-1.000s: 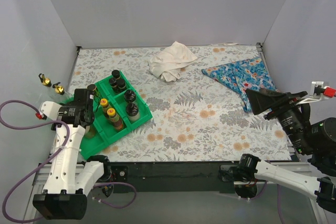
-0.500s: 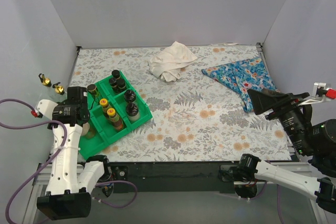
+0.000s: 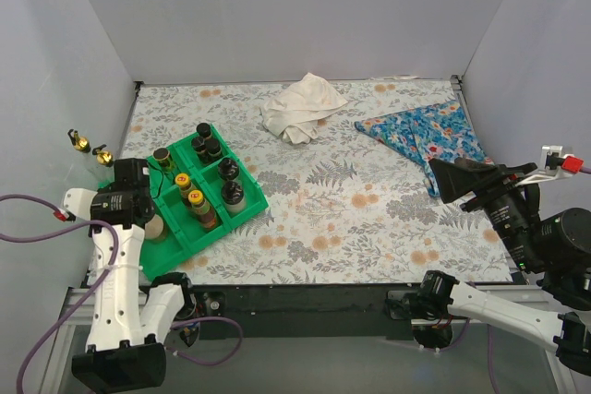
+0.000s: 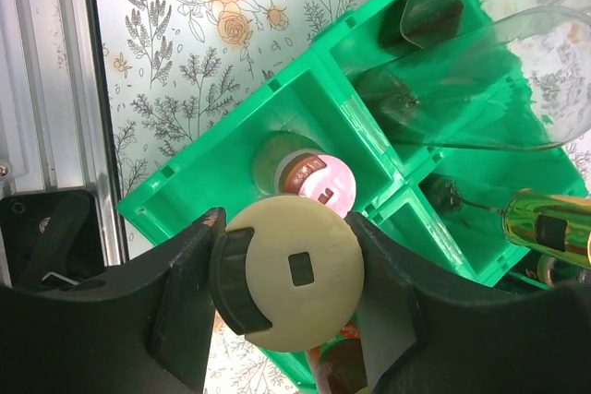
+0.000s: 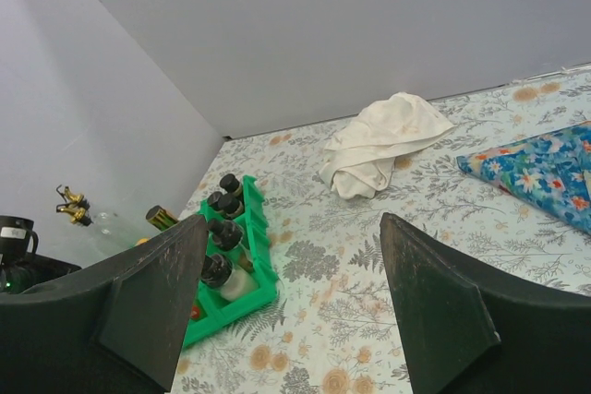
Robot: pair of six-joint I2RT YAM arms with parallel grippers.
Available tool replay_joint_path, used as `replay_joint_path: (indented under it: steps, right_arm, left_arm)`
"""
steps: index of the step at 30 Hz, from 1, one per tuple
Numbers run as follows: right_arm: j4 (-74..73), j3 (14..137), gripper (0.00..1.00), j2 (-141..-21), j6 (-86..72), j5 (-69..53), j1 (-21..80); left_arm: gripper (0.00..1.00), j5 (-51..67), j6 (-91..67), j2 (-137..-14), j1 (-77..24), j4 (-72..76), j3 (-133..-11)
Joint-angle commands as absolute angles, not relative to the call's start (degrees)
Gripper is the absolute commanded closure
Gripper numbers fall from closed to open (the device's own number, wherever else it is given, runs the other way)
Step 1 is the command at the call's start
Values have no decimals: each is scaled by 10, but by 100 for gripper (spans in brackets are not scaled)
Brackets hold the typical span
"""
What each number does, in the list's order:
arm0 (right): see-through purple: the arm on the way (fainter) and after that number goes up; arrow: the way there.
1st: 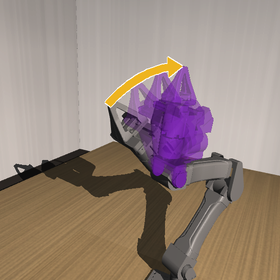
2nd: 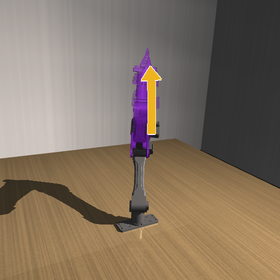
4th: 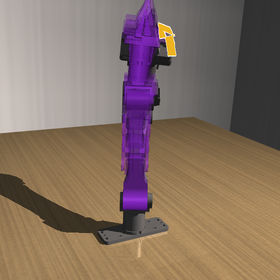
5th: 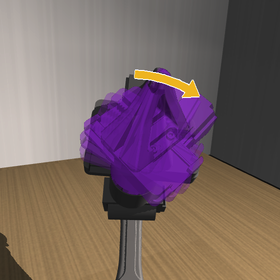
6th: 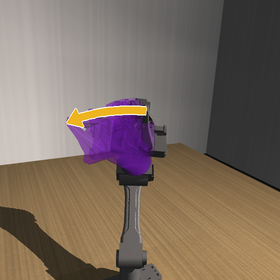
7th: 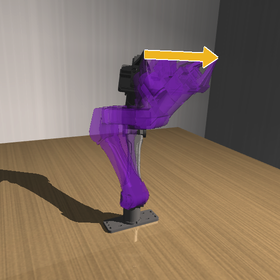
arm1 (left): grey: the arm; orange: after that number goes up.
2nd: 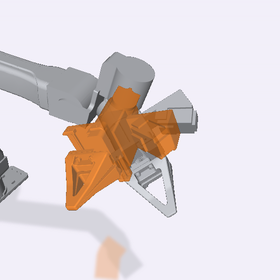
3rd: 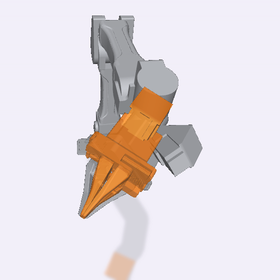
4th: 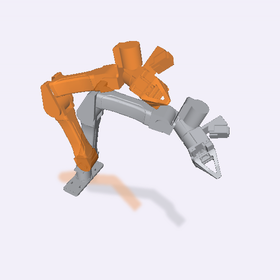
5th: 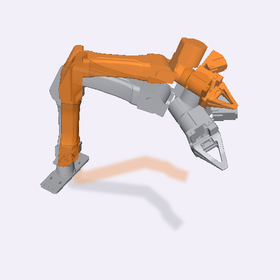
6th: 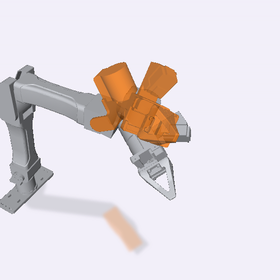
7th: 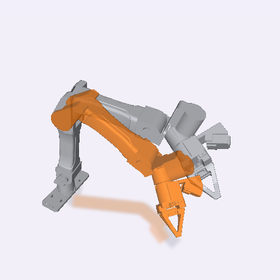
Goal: Organize the condiment bottles
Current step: Place the bottle in the storage box.
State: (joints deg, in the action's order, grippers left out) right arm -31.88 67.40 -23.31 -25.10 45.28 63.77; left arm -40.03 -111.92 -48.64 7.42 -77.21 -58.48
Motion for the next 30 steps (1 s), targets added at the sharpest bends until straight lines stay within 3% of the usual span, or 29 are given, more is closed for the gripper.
replay_joint_path:
  steps: [1, 10, 21, 30]
  right_arm:
    - [-297, 683, 16, -231, -242, 468, 640]
    - [-296, 693, 16, -242, -221, 479, 640]
    - [-297, 698, 16, -276, -210, 458, 640]
    - [-297, 705, 16, -301, -215, 420, 640]
  left_arm:
    - [100, -410, -1167, -495, 78, -796, -564]
    - [100, -488, -1078, -531, 83, -797, -651]
    - [100, -441, -1013, -494, 90, -796, -653]
    - [100, -345, -1043, -423, 150, -797, -567]
